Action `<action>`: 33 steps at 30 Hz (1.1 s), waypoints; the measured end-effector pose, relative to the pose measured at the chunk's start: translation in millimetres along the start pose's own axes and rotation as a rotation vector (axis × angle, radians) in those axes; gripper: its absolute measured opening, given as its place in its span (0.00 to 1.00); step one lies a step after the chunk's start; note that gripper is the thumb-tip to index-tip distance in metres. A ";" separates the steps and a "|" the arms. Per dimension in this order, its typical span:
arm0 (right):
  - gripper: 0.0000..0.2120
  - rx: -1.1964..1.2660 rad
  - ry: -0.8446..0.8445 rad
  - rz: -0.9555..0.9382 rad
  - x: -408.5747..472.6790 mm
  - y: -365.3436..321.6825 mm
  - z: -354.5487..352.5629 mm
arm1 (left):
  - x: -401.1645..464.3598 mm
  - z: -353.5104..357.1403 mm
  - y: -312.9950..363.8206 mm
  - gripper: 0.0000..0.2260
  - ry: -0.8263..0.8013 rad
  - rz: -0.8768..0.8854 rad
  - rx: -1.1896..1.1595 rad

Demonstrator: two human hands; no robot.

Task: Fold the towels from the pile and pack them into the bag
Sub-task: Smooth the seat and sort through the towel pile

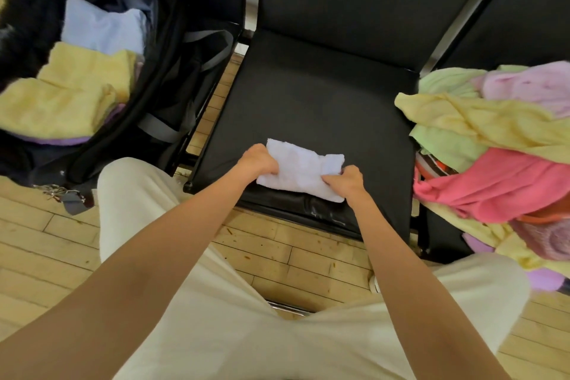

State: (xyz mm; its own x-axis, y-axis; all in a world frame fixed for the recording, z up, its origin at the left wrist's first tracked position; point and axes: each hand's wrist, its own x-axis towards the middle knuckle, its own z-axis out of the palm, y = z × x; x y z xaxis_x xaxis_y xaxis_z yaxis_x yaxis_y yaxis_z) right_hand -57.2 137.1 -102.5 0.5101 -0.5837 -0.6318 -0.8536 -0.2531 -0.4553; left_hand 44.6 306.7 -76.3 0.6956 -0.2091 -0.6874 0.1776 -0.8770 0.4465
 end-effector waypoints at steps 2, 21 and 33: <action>0.23 -0.036 0.040 0.003 -10.5 1.1 2.0 | -4.4 2.7 -12.0 0.13 0.001 0.010 -0.065; 0.30 0.353 -0.103 -0.866 -131.5 -179.6 95.4 | -71.1 -188.0 -134.3 0.17 0.584 0.287 -0.783; 0.21 0.027 -0.185 -0.983 -74.2 -356.8 171.9 | 25.7 -357.4 -173.1 0.15 0.861 0.416 -0.450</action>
State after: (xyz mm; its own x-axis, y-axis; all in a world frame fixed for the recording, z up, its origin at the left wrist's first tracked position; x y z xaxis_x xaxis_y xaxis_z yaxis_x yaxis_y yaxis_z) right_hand 227.7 403.3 -1.1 0.9985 0.0054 -0.0541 -0.0427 -0.5399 -0.8406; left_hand 280.5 607.8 33.5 0.9889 0.0755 0.1283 -0.0695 -0.5285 0.8461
